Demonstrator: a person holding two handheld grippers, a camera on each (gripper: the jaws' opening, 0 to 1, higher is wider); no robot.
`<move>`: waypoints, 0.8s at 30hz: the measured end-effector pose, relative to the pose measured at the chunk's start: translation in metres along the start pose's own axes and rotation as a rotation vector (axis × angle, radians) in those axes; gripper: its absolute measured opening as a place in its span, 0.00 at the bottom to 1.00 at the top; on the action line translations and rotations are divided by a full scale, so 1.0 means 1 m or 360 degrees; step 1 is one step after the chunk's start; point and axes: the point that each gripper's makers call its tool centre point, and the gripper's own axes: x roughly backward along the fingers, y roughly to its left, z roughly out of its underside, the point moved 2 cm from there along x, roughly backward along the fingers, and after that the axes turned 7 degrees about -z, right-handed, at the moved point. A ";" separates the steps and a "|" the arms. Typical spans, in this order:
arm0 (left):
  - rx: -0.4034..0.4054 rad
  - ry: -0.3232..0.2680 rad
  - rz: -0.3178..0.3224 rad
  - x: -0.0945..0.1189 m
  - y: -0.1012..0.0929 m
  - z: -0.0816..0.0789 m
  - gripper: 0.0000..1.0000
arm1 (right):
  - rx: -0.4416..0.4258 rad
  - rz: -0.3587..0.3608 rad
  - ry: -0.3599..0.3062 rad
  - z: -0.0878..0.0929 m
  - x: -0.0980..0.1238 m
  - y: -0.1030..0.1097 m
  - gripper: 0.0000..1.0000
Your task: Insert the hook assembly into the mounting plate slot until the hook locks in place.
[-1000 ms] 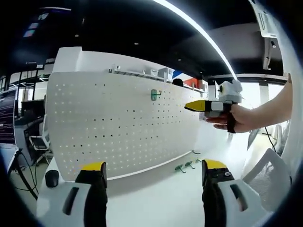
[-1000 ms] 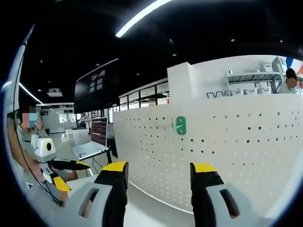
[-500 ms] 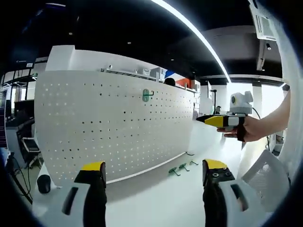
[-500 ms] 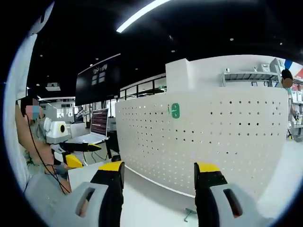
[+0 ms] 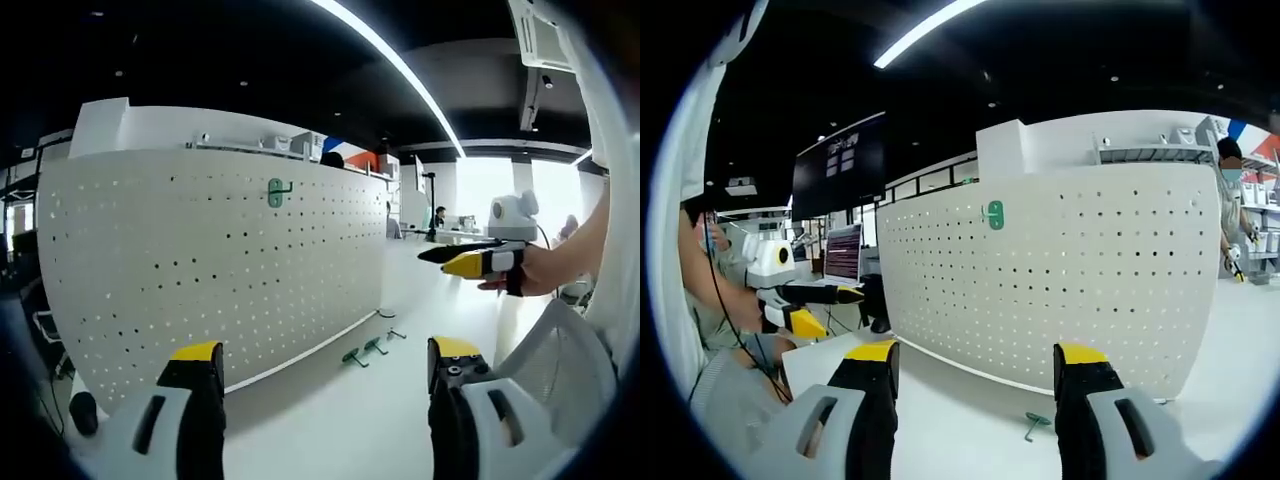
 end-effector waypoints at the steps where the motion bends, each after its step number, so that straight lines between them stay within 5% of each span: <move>1: -0.0016 0.0013 0.0028 -0.004 -0.002 0.000 0.85 | -0.0001 0.0004 -0.0002 0.000 0.001 0.000 0.61; 12: -0.0246 0.0247 0.0348 -0.066 -0.025 0.016 0.83 | 0.0063 0.0001 -0.0001 0.000 0.009 0.003 0.61; 24: -0.0440 0.0581 0.0626 -0.119 -0.043 0.053 0.78 | 0.0137 -0.0038 0.0019 0.000 0.013 0.006 0.61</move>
